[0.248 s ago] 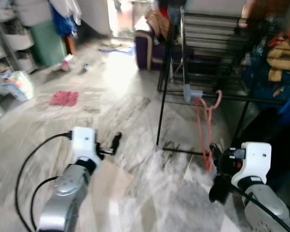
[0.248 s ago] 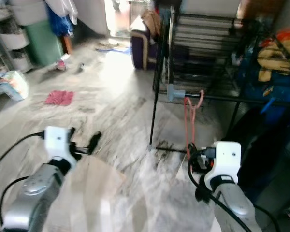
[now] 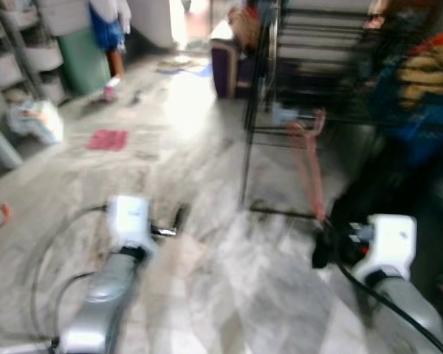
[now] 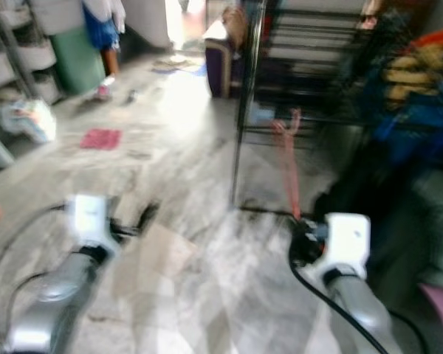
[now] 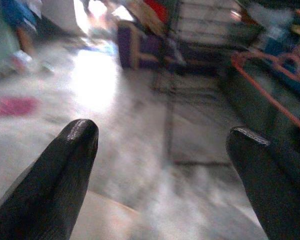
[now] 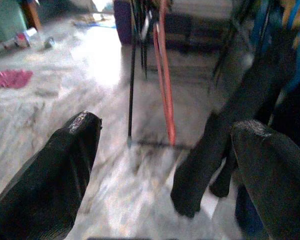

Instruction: Hang hanger

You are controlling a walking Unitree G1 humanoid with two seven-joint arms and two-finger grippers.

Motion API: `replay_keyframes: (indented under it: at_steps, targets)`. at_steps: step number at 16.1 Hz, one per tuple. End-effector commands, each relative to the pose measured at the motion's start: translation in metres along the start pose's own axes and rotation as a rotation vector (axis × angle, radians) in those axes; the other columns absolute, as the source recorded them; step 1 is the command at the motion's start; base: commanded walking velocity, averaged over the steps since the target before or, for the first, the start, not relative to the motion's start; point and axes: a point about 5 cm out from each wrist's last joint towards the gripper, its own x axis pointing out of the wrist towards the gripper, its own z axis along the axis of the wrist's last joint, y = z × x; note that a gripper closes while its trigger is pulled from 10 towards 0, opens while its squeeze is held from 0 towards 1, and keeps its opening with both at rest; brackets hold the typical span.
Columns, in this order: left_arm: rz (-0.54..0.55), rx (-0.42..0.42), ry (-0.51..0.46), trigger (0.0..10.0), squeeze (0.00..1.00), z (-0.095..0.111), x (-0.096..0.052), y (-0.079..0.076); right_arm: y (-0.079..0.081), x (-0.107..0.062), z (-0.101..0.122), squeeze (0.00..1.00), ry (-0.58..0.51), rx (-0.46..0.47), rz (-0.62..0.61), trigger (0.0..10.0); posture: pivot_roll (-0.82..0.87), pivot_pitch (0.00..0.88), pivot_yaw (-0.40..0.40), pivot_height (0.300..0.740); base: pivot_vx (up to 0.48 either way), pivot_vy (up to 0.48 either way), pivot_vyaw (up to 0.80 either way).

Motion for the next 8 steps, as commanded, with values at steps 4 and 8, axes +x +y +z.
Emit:
replay_keyframes:
  at_steps: [4,8]
  targets:
    - [0.094,0.072,-0.082,10.0,0.00,0.004,-0.004,0.017,0.005,0.004,0.017,0.00,-0.141,-0.156,0.012,10.0,0.02,0.039,-0.002,0.740,0.000,0.000,0.00]
    - [0.103,0.070,-0.049,10.0,0.00,-0.015,-0.009,0.025,0.005,0.001,0.004,0.00,-0.159,-0.099,-0.005,10.0,0.02,0.030,0.010,0.740,0.000,0.000,0.00]
